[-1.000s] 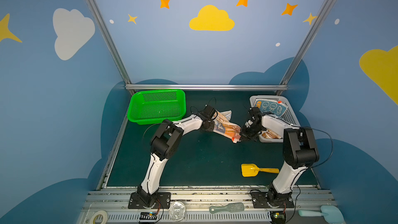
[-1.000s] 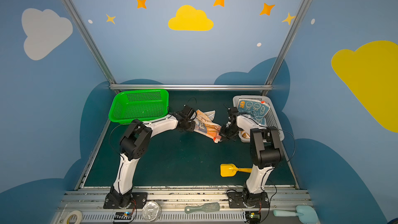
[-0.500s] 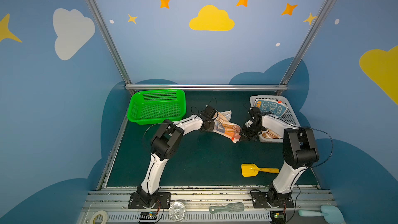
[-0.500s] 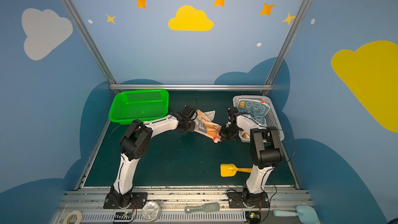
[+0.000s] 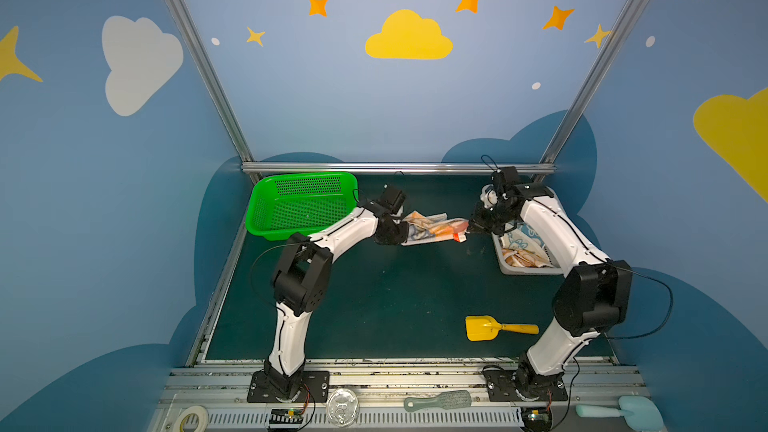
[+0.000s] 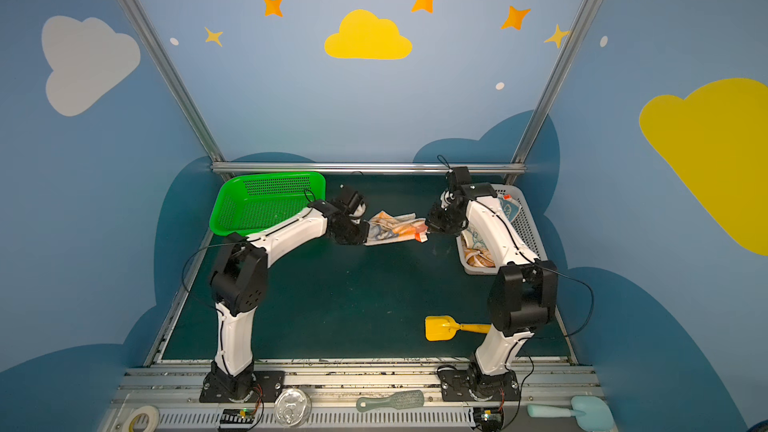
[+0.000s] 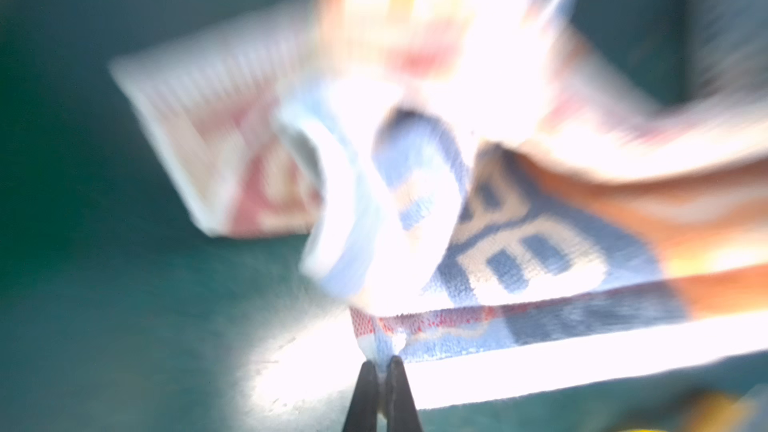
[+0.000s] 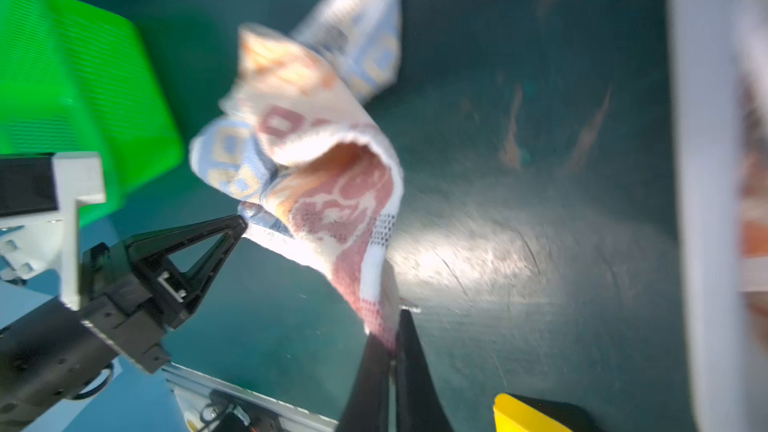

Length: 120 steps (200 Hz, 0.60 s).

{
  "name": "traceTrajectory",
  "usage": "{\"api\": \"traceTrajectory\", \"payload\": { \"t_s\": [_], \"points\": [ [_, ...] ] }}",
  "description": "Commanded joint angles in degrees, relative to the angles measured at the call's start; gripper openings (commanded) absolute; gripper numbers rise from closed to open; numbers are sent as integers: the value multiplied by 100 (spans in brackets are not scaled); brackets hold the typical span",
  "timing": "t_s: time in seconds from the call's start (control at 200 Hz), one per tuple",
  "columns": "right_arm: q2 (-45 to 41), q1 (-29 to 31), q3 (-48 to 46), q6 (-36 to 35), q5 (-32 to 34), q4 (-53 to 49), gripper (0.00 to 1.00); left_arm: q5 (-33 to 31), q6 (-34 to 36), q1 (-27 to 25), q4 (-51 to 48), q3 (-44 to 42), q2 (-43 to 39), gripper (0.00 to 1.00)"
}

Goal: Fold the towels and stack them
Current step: 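Lift the towel with both grippers and spread it apart to hang open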

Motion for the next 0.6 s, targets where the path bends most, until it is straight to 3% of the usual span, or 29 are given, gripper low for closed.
{"api": "traceTrajectory", "payload": {
  "t_s": [0.0, 0.155, 0.295, 0.37, 0.596],
  "points": [
    [-82, -43, 972, -157, 93, -721, 0, 407, -309, 394, -180, 537, -614, 3],
    [49, -56, 2098, -197, -252, -676, 0, 339, -284, 775, -346, 1479, -795, 3],
    [-309, -35, 1843, -308, -467, 473, 0, 188, -180, 1039, -584, 2536, -718, 3],
    [-519, 19, 1524, 160, -315, 1062, 0, 287, -187, 1087, -629, 2906, -641, 3],
    [-436, 296, 2382, -250, -138, 665, 0, 317, 23, 1071, -1149, 3813, -475, 3]
  ]
}}
